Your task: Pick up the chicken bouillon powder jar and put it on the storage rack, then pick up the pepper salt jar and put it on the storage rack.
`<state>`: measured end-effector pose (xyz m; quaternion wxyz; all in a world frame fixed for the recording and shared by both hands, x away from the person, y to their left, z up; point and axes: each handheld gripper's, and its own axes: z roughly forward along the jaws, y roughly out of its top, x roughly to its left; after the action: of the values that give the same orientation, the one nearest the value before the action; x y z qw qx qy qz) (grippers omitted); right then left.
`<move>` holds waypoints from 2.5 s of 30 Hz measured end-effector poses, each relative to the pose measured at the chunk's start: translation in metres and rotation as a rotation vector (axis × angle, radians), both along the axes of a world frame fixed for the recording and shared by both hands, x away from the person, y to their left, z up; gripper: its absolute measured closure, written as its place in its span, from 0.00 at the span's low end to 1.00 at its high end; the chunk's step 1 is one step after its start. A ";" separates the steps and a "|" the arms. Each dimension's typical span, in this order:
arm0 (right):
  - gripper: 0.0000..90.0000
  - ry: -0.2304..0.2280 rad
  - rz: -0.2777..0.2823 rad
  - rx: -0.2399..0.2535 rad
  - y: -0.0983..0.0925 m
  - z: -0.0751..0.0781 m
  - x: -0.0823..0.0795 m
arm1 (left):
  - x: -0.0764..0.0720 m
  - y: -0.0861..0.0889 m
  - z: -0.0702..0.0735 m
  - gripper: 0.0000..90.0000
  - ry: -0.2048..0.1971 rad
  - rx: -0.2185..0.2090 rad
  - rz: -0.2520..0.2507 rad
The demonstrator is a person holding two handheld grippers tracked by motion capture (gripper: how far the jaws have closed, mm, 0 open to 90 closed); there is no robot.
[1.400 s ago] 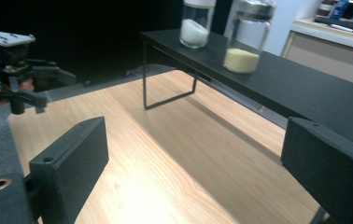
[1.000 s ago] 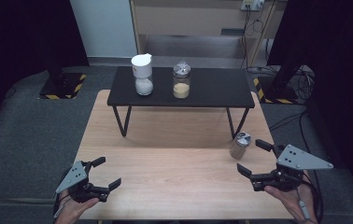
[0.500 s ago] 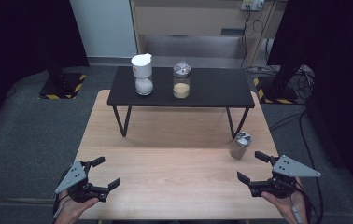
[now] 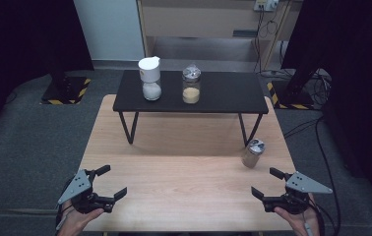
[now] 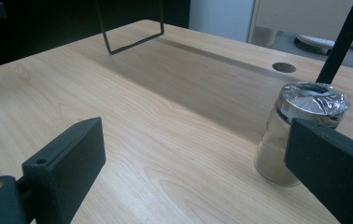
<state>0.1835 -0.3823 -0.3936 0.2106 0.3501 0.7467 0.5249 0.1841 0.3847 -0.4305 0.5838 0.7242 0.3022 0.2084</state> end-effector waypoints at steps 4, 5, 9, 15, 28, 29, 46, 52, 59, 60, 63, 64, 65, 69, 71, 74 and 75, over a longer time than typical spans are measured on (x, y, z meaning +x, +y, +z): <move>0.07 -0.007 -0.004 0.008 -0.002 -0.004 0.000 | 0.000 0.000 0.000 0.00 -0.001 0.002 0.000; 0.07 -0.008 -0.004 0.007 -0.002 -0.004 0.000 | 0.000 0.000 0.000 0.00 -0.001 0.002 0.000; 0.07 -0.017 -0.002 0.012 -0.003 -0.007 -0.001 | 0.000 0.000 0.000 0.00 -0.003 -0.001 -0.001; 0.07 0.008 0.005 0.052 -0.010 -0.013 0.003 | 0.000 0.000 0.000 0.00 -0.005 -0.003 -0.006; 0.07 0.006 0.007 0.048 -0.009 -0.013 0.004 | 0.000 0.000 0.000 0.00 -0.003 0.000 -0.007; 0.07 0.007 0.006 0.048 -0.009 -0.013 0.004 | 0.000 0.000 0.000 0.00 -0.003 0.001 -0.007; 0.06 0.008 -0.001 0.050 -0.009 -0.012 0.003 | -0.001 0.001 0.000 0.00 -0.003 -0.003 -0.006; 0.04 -0.013 -0.012 0.054 -0.010 -0.011 -0.001 | -0.001 0.001 -0.001 0.00 -0.002 -0.006 -0.004; 0.04 -0.042 -0.016 0.045 -0.010 -0.007 -0.006 | -0.002 0.001 -0.001 0.00 -0.002 -0.008 0.002; 0.04 -0.041 -0.020 0.048 -0.010 -0.006 -0.007 | -0.002 0.001 0.000 0.00 -0.002 -0.008 0.002; 0.04 -0.036 -0.033 0.056 -0.011 -0.002 -0.008 | -0.001 0.001 -0.001 0.00 -0.001 -0.009 0.004; 0.04 -0.036 -0.037 0.059 -0.012 -0.001 -0.007 | -0.001 0.001 -0.001 0.00 0.000 -0.008 0.004; 0.04 -0.037 -0.041 0.060 -0.012 0.000 -0.008 | -0.001 0.002 -0.001 0.00 0.000 -0.009 0.004; 0.04 -0.032 -0.057 0.063 -0.013 0.005 -0.006 | -0.001 0.002 -0.001 0.00 0.000 -0.009 0.004; 0.04 -0.029 -0.058 0.057 -0.012 0.006 -0.005 | -0.002 0.001 -0.001 0.00 0.000 -0.008 0.005; 0.04 -0.025 -0.065 0.051 -0.011 0.007 -0.002 | -0.002 0.002 0.000 0.00 0.000 -0.007 0.007; 0.04 -0.025 -0.065 0.051 -0.011 0.007 -0.002 | -0.002 0.002 -0.001 0.00 0.000 -0.008 0.007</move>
<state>0.1812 -0.3938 -0.3865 0.2279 0.3731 0.7185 0.5410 0.1824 0.3863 -0.4310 0.5859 0.7209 0.3055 0.2091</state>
